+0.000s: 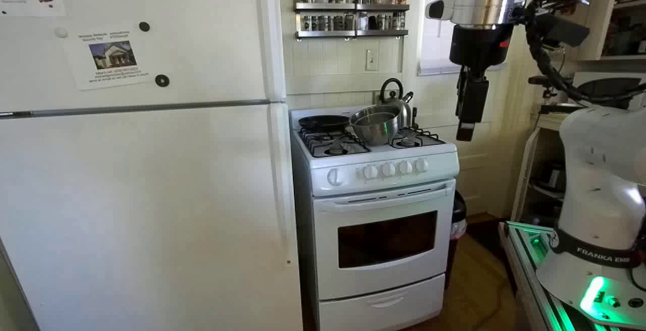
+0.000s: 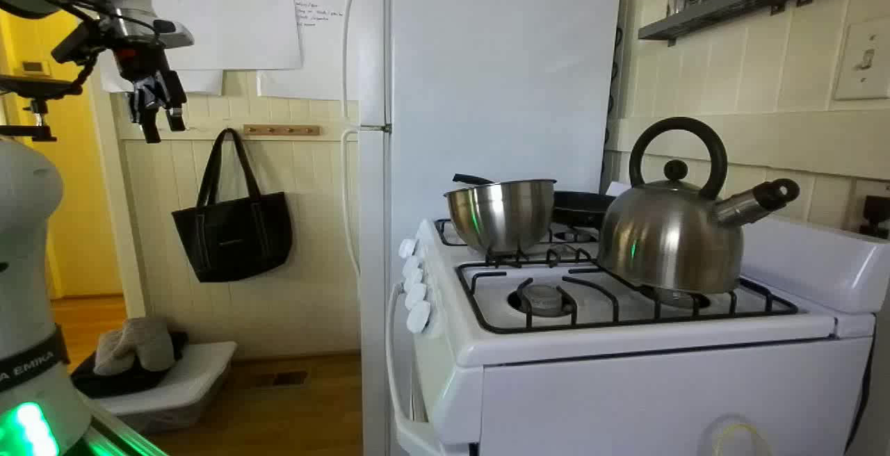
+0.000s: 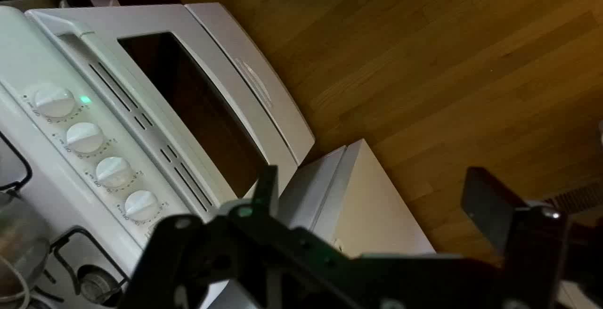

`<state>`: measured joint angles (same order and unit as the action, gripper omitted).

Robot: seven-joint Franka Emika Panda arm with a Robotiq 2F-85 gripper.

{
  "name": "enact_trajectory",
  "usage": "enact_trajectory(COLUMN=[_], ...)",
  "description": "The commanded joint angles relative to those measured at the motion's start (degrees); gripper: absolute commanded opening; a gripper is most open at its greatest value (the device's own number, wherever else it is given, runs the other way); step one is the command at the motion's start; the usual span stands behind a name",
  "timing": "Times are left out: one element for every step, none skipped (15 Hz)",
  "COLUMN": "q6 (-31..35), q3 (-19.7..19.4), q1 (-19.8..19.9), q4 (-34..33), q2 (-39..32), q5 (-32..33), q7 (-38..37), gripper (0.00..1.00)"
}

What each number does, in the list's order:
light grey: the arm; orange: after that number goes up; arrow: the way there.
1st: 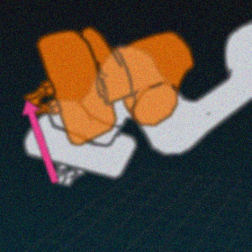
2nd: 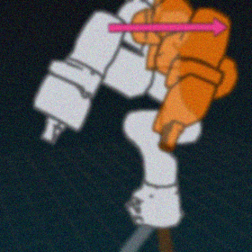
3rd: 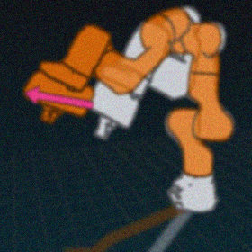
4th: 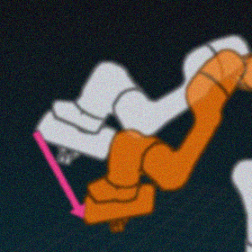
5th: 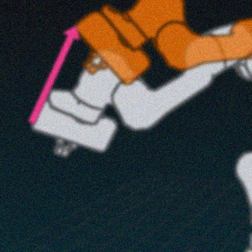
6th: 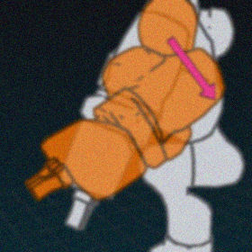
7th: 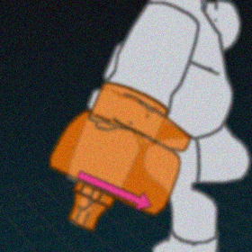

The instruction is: Put the silver bowl in the pan

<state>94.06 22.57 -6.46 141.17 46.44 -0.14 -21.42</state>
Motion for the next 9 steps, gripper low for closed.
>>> enact_trajectory(q6=[-0.1,-0.1,-0.1,-0.1,-0.1,-0.1,-0.1,-0.1,0.89], q3=[-0.59,-0.59,-0.59,-0.59,-0.59,-0.59,-0.59,-0.59,-0.83], q1=[-0.85,-0.86,-0.86,-0.86,-0.86,-0.86,-0.86,-0.86,0.25], q4=[-0.12,-0.12,-0.12,-0.12,-0.12,-0.12,-0.12,-0.12,-0.72], q2=[-0.32,-0.32,-0.32,-0.32,-0.32,-0.32,-0.32,-0.32,-0.54], q5=[0.48,0.48,0.48,0.48,0.48,0.48,0.48,0.48,-0.25], q7=[-0.53,-0.53,-0.53,-0.53,-0.53,-0.53,-0.53,-0.53,-2.71], gripper=[1.0,1.0,1.0,1.0,1.0,1.0,1.0,1.0,1.0])
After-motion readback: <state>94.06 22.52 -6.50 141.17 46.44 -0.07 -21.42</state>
